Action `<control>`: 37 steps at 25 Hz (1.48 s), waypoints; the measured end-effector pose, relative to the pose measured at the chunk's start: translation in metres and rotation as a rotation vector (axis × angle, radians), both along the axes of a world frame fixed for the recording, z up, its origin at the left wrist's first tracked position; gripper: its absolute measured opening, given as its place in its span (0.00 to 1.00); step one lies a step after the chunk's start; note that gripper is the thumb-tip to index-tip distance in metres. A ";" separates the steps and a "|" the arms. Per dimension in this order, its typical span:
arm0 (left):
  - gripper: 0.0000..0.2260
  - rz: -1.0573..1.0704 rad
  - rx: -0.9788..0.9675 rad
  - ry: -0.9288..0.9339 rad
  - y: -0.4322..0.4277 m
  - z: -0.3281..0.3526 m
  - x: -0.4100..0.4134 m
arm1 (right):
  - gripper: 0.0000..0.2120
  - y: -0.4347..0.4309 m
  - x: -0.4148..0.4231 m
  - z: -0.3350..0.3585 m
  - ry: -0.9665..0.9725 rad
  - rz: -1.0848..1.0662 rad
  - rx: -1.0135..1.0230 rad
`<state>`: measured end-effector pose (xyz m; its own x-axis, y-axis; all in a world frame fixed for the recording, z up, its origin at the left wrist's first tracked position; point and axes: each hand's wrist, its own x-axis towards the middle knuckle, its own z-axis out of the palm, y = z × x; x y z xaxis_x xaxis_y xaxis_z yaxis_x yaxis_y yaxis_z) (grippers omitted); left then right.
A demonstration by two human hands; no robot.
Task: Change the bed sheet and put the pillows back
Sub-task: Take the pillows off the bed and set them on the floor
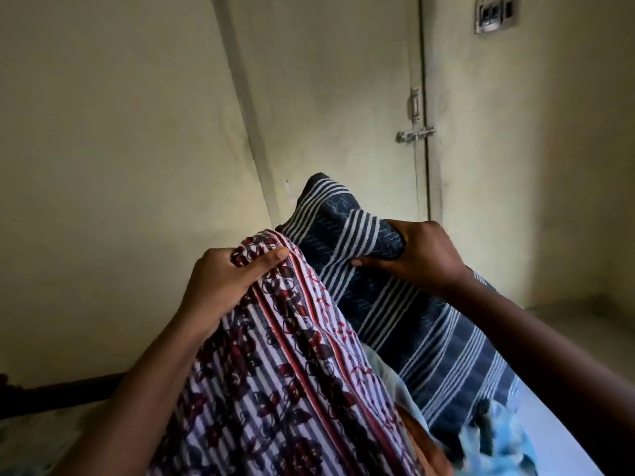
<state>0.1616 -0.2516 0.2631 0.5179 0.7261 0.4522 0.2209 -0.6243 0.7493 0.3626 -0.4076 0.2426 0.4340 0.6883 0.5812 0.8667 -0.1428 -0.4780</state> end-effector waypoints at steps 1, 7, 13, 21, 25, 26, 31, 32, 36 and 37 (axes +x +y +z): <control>0.26 -0.037 -0.004 0.006 -0.007 0.005 0.020 | 0.35 -0.016 0.014 0.004 0.003 -0.025 0.018; 0.29 -0.298 0.049 0.168 -0.082 0.008 0.162 | 0.24 -0.112 0.112 0.004 0.049 -0.270 0.064; 0.27 -0.454 -0.054 0.240 -0.141 0.044 0.293 | 0.27 -0.211 0.202 0.020 0.080 -0.491 0.062; 0.24 -0.744 -0.138 0.217 -0.225 0.119 0.440 | 0.23 -0.337 0.268 0.111 0.234 -0.859 0.084; 0.25 -0.907 -0.144 0.218 -0.280 0.119 0.495 | 0.22 -0.405 0.268 0.116 0.241 -1.017 0.118; 0.27 -0.954 -0.146 0.229 -0.298 0.113 0.504 | 0.21 -0.422 0.266 0.110 0.243 -1.050 0.103; 0.30 -1.127 -0.104 0.287 -0.411 0.066 0.536 | 0.21 -0.514 0.257 0.061 0.285 -1.208 0.033; 0.34 -1.159 -0.092 0.297 -0.436 0.055 0.542 | 0.21 -0.535 0.255 0.051 0.300 -1.232 0.029; 0.32 -1.188 -0.128 0.407 -0.544 0.018 0.556 | 0.22 -0.626 0.242 0.010 0.401 -1.333 0.025; 0.31 -1.176 -0.123 0.438 -0.569 0.015 0.557 | 0.24 -0.647 0.241 0.001 0.422 -1.355 0.023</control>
<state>0.7185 -0.8209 0.2781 0.9675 -0.2492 0.0417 -0.1753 -0.5431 0.8212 0.6031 -1.0543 0.2434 0.8813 -0.4015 0.2490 -0.1388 -0.7237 -0.6760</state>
